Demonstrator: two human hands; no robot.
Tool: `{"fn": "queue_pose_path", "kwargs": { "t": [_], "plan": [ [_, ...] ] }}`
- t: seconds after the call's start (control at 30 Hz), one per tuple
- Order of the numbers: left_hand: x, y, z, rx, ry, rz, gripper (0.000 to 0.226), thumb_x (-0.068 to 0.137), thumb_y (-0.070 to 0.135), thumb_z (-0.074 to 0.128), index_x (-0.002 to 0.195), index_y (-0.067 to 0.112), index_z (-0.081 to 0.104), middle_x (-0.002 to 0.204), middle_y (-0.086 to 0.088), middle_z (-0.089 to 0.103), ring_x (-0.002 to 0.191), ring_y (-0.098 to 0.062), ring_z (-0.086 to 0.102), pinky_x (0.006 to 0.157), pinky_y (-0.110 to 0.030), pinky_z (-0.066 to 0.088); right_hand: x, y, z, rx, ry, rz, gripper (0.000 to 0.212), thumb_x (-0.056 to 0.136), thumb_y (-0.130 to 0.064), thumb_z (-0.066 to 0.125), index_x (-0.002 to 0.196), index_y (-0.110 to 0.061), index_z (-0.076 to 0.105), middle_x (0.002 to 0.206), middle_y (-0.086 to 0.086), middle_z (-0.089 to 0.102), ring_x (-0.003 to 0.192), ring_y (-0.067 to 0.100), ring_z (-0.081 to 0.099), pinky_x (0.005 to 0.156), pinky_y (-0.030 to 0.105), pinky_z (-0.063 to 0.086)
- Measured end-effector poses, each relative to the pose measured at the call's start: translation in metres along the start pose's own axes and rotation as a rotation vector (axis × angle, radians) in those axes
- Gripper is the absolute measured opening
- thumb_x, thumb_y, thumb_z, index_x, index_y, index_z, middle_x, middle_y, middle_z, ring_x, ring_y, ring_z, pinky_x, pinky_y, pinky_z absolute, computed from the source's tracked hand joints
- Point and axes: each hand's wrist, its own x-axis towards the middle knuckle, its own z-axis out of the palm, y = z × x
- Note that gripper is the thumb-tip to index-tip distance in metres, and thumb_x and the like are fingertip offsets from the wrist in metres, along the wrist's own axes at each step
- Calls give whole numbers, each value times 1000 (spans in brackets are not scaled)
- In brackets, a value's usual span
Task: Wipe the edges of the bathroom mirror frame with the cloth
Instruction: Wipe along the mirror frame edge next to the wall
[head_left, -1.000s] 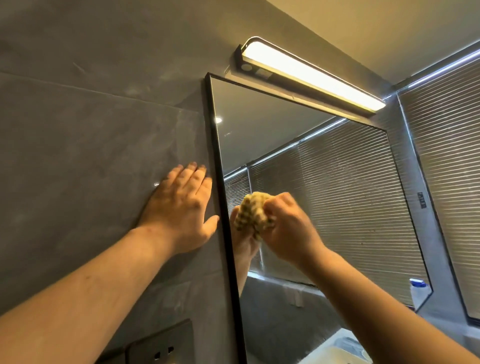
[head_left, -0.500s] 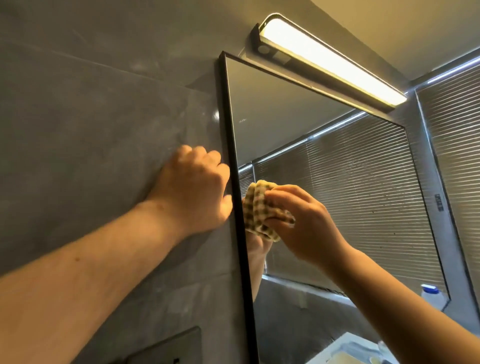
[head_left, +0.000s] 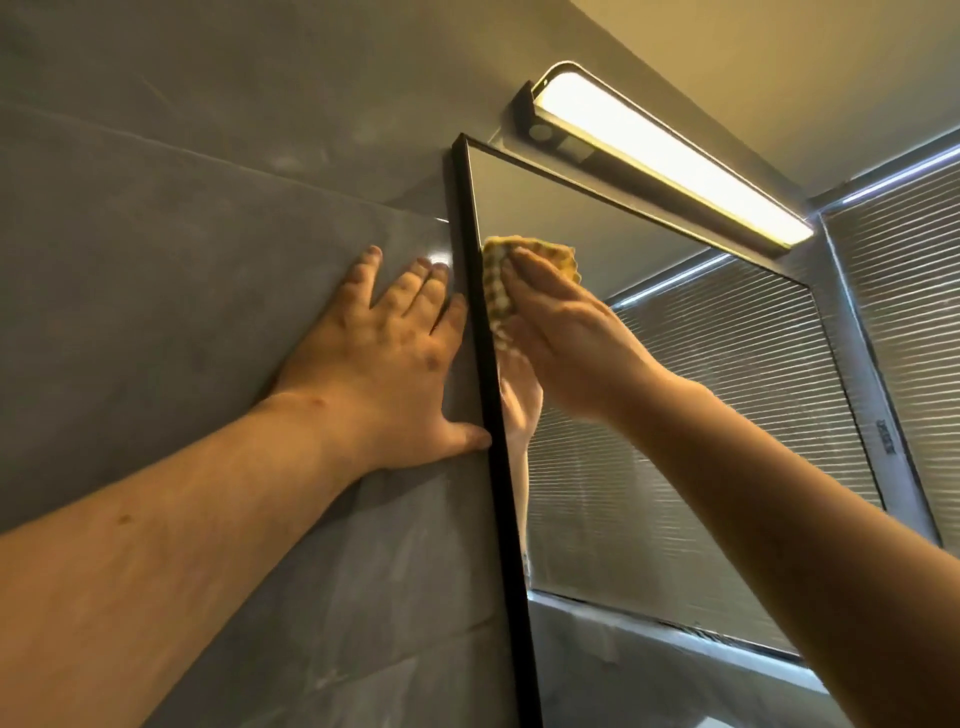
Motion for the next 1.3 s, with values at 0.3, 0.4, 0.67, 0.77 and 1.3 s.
{"fn": "queue_pose_path", "kwargs": {
  "t": [0.3, 0.4, 0.67, 0.77, 1.3],
  "plan": [
    [-1, 0, 2, -21, 9, 27, 118, 73, 91, 19, 153, 9, -8, 162, -16, -12, 149, -29, -14, 115, -59, -11, 44, 69, -4, 220, -215, 385, 56, 102, -39, 36, 149, -8, 40, 162, 7, 25, 151, 21, 16, 123, 38, 18],
    [-1, -1, 3, -22, 5, 44, 116, 75, 89, 16, 151, 7, -13, 160, -19, -16, 148, -32, -16, 113, -61, -10, 24, 54, -11, 171, -253, 273, 64, 100, -48, 28, 151, -11, 35, 162, 5, 23, 152, 21, 14, 124, 39, 17],
    [-3, 0, -2, -43, -2, 47, 115, 77, 87, 21, 150, 6, -17, 159, -19, -19, 148, -32, -19, 113, -60, -12, 40, 26, -9, 220, -235, 144, 64, 99, -44, 25, 156, -15, 20, 165, -1, 12, 151, 7, 1, 125, 30, 6],
    [-4, 2, -2, -49, 7, 28, 117, 75, 88, 23, 151, 7, -14, 160, -18, -17, 148, -30, -17, 114, -59, -15, 65, 33, -2, 219, -226, 216, 67, 98, -50, 20, 157, -20, 16, 165, -4, 8, 152, 9, -2, 125, 35, 7],
    [-4, 7, -3, -21, -22, 3, 117, 76, 87, 21, 151, 6, -15, 159, -20, -18, 148, -31, -19, 114, -60, -10, 10, 139, 13, 265, -146, 452, 21, 89, -45, 28, 82, -38, 47, 101, 4, 50, 100, 29, 49, 99, 61, 38]
  ]
}}
